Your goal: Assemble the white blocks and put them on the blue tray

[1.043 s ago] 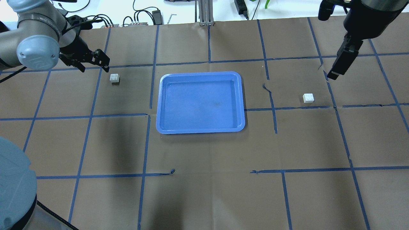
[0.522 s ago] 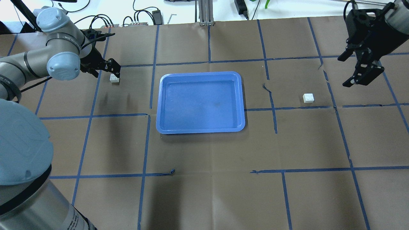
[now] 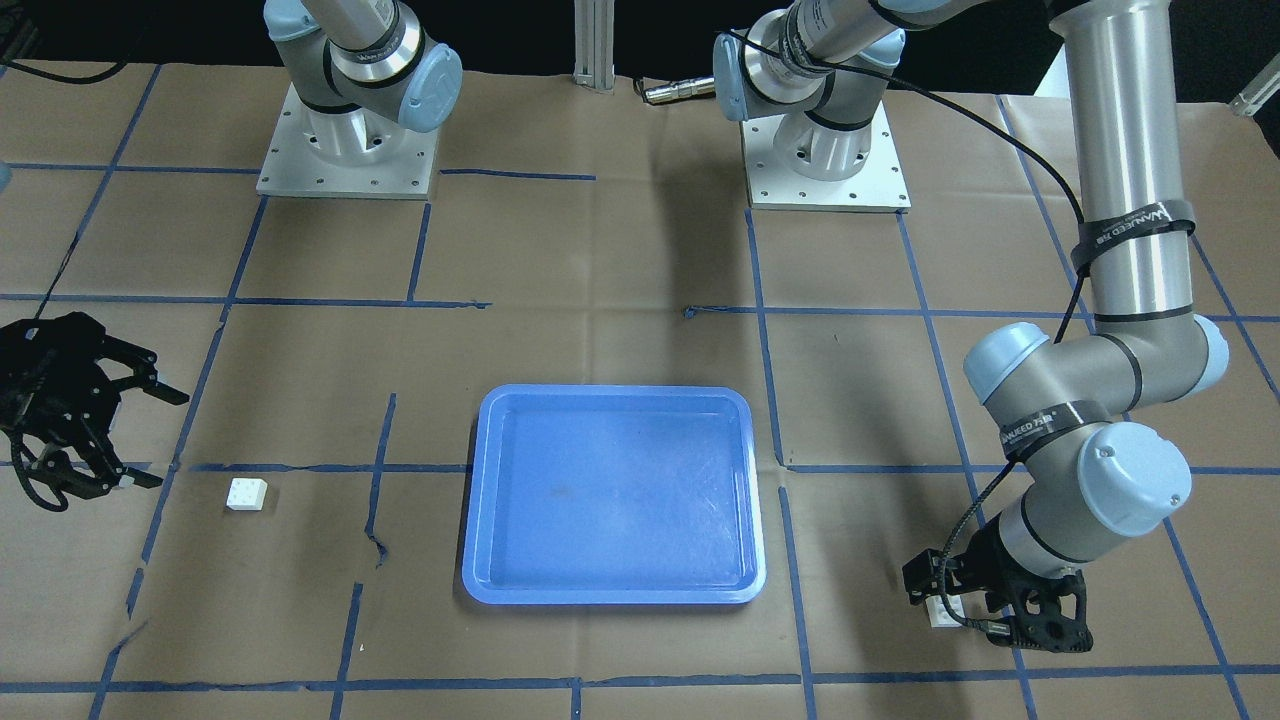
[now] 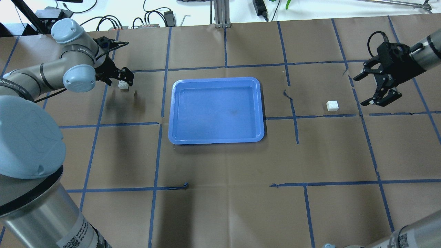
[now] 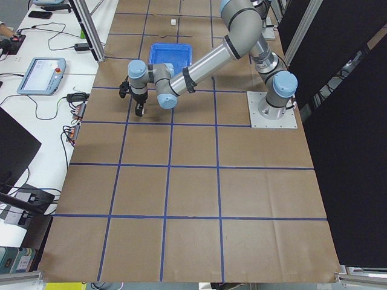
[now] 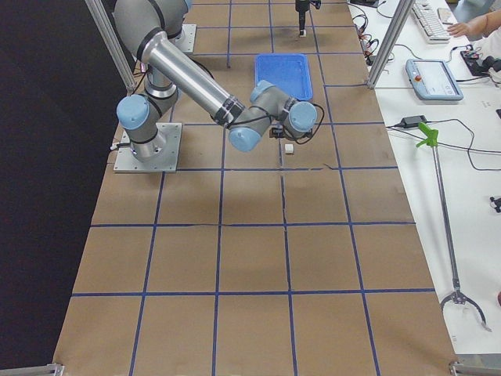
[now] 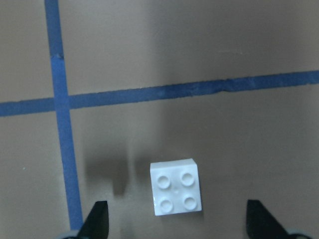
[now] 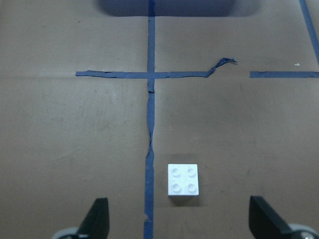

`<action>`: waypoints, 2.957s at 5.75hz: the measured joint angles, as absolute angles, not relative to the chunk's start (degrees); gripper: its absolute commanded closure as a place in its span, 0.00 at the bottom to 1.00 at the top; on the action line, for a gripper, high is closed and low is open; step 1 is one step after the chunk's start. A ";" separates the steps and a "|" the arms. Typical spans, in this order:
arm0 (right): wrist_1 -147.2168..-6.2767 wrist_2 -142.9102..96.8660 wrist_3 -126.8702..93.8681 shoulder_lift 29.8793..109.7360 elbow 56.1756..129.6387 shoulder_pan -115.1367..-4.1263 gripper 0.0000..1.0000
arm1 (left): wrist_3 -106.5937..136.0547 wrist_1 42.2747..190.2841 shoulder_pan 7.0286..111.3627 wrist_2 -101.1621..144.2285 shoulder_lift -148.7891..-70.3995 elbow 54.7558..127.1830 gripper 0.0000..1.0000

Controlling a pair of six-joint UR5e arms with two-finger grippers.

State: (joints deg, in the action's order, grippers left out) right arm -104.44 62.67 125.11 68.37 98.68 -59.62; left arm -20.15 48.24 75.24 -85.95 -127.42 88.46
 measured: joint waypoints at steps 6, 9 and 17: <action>-109.74 59.39 127.29 59.10 100.48 -59.51 0.00 | -25.17 48.60 75.46 -86.14 -125.17 88.73 0.99; -109.77 57.97 127.46 58.87 100.55 -60.08 0.42 | -31.14 50.45 83.29 -86.38 -120.87 89.03 0.99; -110.51 56.85 127.84 62.32 99.84 -60.55 0.81 | -63.32 55.80 101.95 -85.87 -115.75 92.42 0.99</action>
State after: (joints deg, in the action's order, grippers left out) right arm -110.51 56.85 127.84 62.32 99.84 -60.55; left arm -63.32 55.80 101.95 -85.87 -115.75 92.42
